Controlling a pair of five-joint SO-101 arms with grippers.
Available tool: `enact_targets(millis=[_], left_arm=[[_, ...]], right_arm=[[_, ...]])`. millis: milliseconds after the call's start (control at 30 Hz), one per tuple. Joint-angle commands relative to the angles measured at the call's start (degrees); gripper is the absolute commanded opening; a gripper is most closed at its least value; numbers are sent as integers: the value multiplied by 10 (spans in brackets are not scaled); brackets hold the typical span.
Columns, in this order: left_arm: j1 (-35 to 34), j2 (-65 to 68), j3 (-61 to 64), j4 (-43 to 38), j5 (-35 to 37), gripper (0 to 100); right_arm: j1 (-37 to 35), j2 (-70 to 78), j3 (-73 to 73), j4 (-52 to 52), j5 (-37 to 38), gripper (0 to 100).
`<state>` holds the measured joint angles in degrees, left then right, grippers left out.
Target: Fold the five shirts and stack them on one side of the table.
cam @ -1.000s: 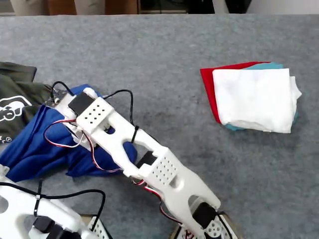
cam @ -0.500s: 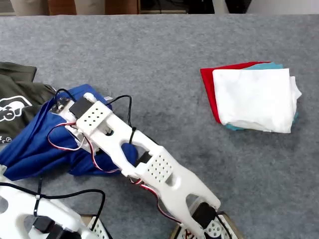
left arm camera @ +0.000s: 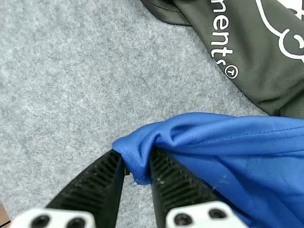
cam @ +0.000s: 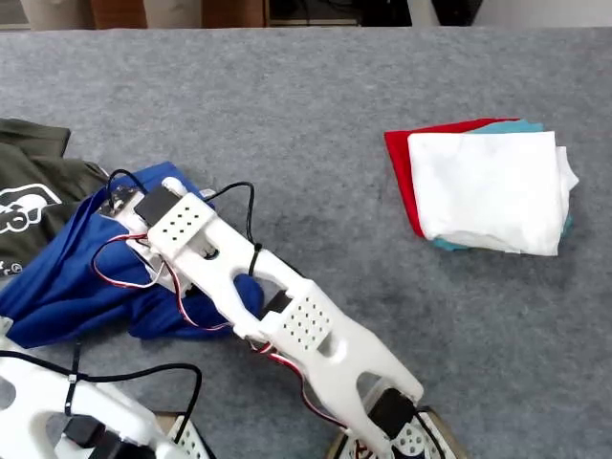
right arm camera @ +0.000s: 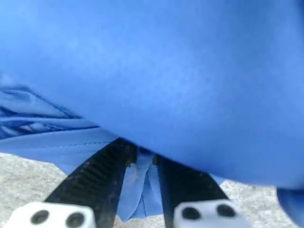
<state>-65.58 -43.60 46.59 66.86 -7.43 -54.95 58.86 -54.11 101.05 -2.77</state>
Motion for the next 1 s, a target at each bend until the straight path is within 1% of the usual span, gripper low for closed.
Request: enact_targets(millis=[0,133,267,500,567,700,967], left_arm=[[-2,-7,-7,-8,-3,18],[-2,-7,-7,-8,-8,18],[-3,-7,-7,-8,-23,18],[-4,-7,-7,-8,-23,18],[-4,-7,-7,-8,-23,18],[-3,-7,-7,-8,-23,18],[-6,-7,-7,-8,-23,18]], right_arm=[[7,-9,-28,13,-6,73],[8,-15,-25,13,-6,73],[8,-52,-10,13,-4,78],[7,-122,81,12,-5,78],[7,-130,107,11,-4,96],[7,-129,119,10,-5,163],[5,-128,124,4,-2,167]])
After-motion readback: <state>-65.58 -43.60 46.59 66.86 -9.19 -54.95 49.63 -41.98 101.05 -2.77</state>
